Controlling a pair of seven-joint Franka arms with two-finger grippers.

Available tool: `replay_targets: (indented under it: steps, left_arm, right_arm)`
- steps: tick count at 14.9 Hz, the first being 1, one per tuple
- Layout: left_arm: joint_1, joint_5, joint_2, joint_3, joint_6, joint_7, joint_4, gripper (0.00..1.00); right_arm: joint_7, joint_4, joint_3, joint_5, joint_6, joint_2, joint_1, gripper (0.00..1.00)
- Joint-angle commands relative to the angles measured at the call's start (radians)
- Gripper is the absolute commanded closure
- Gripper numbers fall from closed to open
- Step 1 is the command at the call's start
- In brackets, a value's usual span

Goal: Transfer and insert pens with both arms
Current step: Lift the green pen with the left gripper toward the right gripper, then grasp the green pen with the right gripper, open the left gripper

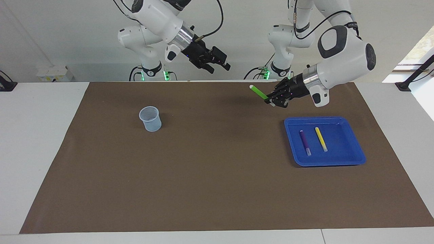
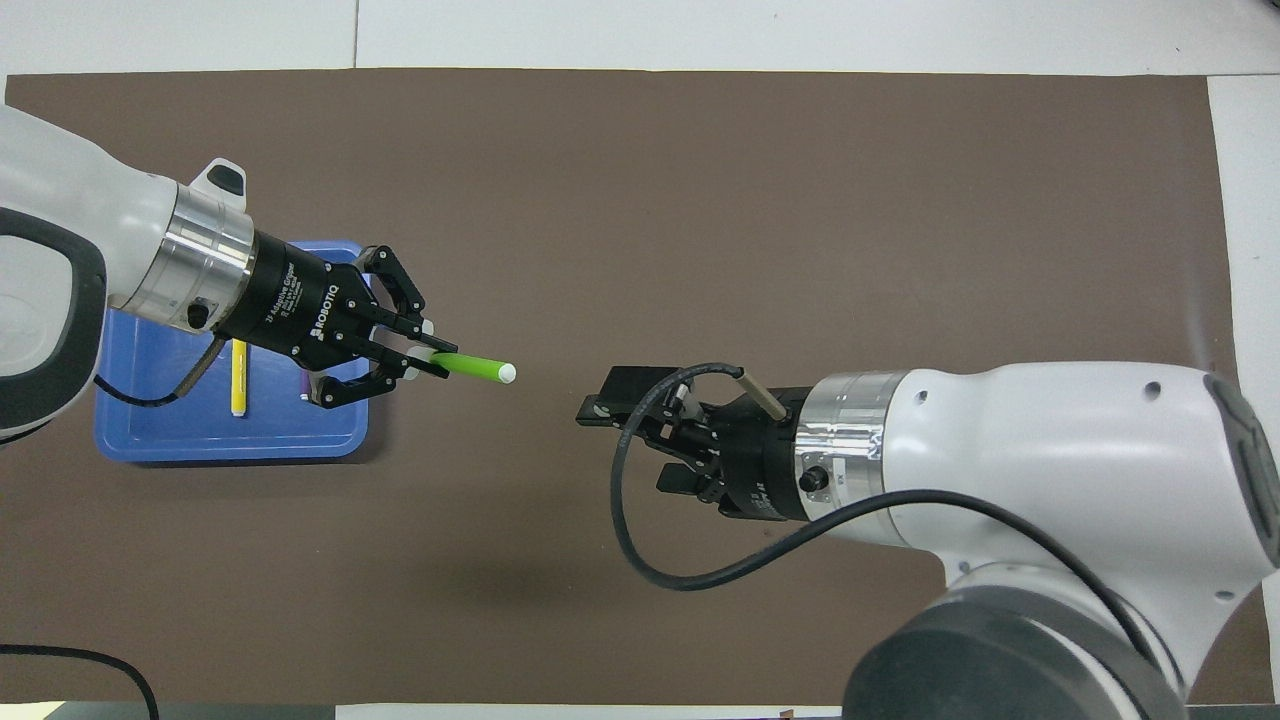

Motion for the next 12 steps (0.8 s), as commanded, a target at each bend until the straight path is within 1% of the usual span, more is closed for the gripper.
replay_targets:
  steps: [1,2,4,7,9,11,12]
  left_arm:
    - [-0.059,-0.055,-0.097,0.011,0.116,-0.064,-0.137,1.0]
    - [-0.068,-0.055,-0.108,0.01,0.144,-0.09,-0.15,1.0]
    - [-0.068,-0.073,-0.119,0.01,0.149,-0.094,-0.16,1.0]
    - [-0.07,-0.093,-0.126,0.01,0.149,-0.095,-0.164,1.0]
    - [-0.091,-0.097,-0.134,0.01,0.15,-0.095,-0.169,1.0]
    - [-0.095,-0.119,-0.148,0.008,0.179,-0.095,-0.198,1.0]
    - [-0.095,-0.139,-0.151,0.01,0.186,-0.095,-0.207,1.0]
  right_arm:
    - [-0.002,-0.03,0.003,0.011,0.074,-0.019,0.029,0.0]
    - [-0.037,-0.035,0.003,0.011,0.074,-0.02,0.029,0.0]
    - [-0.047,-0.034,0.003,0.011,0.086,-0.011,0.029,0.0]
    - [-0.06,-0.034,0.005,0.011,0.138,0.004,0.053,0.0]
    - [-0.061,-0.027,0.005,0.011,0.197,0.027,0.059,0.02]
    - [-0.059,-0.024,0.005,0.011,0.244,0.041,0.088,0.12]
    - [-0.059,-0.015,0.005,0.011,0.247,0.056,0.09,0.16]
